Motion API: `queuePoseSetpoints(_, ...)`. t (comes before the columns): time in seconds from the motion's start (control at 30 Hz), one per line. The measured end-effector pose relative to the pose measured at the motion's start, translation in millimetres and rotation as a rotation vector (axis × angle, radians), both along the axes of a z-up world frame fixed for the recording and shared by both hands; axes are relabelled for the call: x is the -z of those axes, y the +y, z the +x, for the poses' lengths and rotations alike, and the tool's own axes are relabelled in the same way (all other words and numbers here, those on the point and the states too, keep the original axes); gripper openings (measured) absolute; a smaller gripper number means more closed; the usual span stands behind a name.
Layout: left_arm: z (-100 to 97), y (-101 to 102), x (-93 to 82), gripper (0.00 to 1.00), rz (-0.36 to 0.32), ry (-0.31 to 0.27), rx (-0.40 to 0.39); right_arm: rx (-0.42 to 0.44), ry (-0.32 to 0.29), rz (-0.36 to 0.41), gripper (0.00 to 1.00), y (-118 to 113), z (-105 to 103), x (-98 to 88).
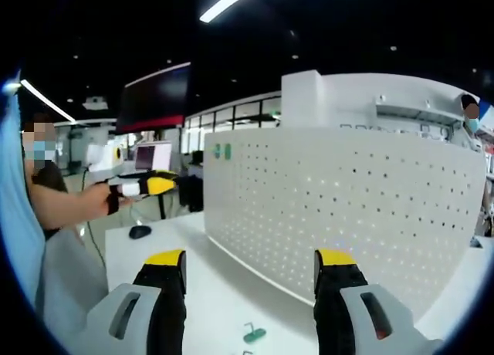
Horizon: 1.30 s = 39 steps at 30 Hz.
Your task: Insert the hook assembly into the mounting plate slot until the hook locks in place.
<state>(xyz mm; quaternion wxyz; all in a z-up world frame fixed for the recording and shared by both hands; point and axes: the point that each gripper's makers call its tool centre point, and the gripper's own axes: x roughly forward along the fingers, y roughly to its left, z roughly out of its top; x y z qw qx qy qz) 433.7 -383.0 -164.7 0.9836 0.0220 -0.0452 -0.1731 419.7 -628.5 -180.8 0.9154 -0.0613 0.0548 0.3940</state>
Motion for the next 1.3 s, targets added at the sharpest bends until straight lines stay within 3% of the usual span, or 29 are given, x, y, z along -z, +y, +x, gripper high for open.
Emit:
queuePoseSetpoints(0.37,-22.5,-20.3,35.2,0.43,0.030,0.037,0.021,0.000,0.038,-0.026,0.67,-3.4,-6.0,18.5)
queuePoseSetpoints(0.73,-27.7,-20.7,47.1,0.41,0.019,0.055,0.023,0.010,0.056,-0.032,0.66,-9.7,-14.1,25.2)
queuePoseSetpoints(1.3,-26.7,-22.8,52.0,0.40,0.015,0.069,0.039,0.063,0.164,-0.036,0.63,-31.0,-15.0,76.8)
